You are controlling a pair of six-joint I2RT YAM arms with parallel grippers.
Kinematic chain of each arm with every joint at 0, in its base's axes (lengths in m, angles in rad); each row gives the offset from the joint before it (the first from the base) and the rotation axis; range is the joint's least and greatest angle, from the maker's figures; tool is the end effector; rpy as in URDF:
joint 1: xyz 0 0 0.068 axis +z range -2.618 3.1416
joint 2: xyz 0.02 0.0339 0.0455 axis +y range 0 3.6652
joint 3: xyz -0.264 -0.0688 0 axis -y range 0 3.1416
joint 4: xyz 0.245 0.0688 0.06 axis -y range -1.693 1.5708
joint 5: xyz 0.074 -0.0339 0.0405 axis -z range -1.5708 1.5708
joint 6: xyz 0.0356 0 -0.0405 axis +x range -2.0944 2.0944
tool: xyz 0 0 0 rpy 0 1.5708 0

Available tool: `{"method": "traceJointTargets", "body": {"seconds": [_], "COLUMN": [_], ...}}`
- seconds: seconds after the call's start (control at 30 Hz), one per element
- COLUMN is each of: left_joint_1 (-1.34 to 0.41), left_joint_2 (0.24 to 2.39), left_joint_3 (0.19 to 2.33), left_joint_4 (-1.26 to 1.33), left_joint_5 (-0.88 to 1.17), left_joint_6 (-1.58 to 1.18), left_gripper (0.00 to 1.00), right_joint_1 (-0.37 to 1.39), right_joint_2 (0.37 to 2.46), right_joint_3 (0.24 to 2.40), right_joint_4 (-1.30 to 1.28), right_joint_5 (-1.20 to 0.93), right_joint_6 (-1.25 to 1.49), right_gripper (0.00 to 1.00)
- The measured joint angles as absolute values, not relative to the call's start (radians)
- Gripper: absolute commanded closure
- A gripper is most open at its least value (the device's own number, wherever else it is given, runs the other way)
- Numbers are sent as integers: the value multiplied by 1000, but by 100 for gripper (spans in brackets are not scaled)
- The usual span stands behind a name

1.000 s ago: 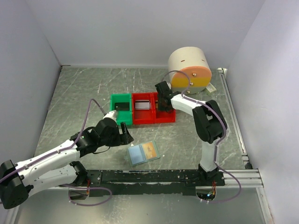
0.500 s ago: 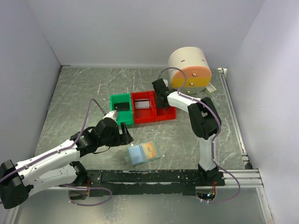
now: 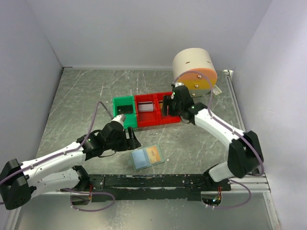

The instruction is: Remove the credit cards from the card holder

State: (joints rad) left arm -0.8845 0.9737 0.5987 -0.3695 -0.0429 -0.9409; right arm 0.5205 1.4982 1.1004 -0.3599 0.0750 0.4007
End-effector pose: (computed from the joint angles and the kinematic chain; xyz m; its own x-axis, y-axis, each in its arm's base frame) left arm 0.1292 -0.1554 0.2237 -0.8613 -0.2225 -0.4567 0.0965 0.8109 -0.5772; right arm 0.2872 0.1616 0.2620 -0.7240 0.0333 -0.6890 -0.1806 0.9548 0.2359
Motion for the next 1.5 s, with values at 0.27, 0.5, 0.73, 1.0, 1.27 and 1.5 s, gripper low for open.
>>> {"method": "traceJointTargets", "body": {"seconds": [0.27,0.5,0.73,1.0,1.27,1.5], "left_joint_1": [-1022,-1179,-1294,-1313,-1313,-1311], "left_joint_2": [1049,1130,1249,1267,1369,1407], "left_joint_3": [565,518,517,517,493,424], "left_joint_4": [-288,-193,-173,-66,121,252], "left_joint_5": [-54,-141,-291,-369,-391,-403], "left_joint_6": [-1032,-1146,-1273,-1290,-1311,-1347], "left_gripper": [25,32,33,40,49,60], "right_joint_1": [772,816,820,820,818,811], "right_joint_2": [1279,1174,1176,1243,1287,1282], "right_joint_3": [706,555,516,498,437,395], "right_joint_4": [-307,-238,-142,-78,-19,59], "right_joint_5": [-95,-167,-249,-280,-289,-312], "right_joint_6": [586,682,697,699,696,703], "right_gripper": [53,61,65,69,72,72]}}
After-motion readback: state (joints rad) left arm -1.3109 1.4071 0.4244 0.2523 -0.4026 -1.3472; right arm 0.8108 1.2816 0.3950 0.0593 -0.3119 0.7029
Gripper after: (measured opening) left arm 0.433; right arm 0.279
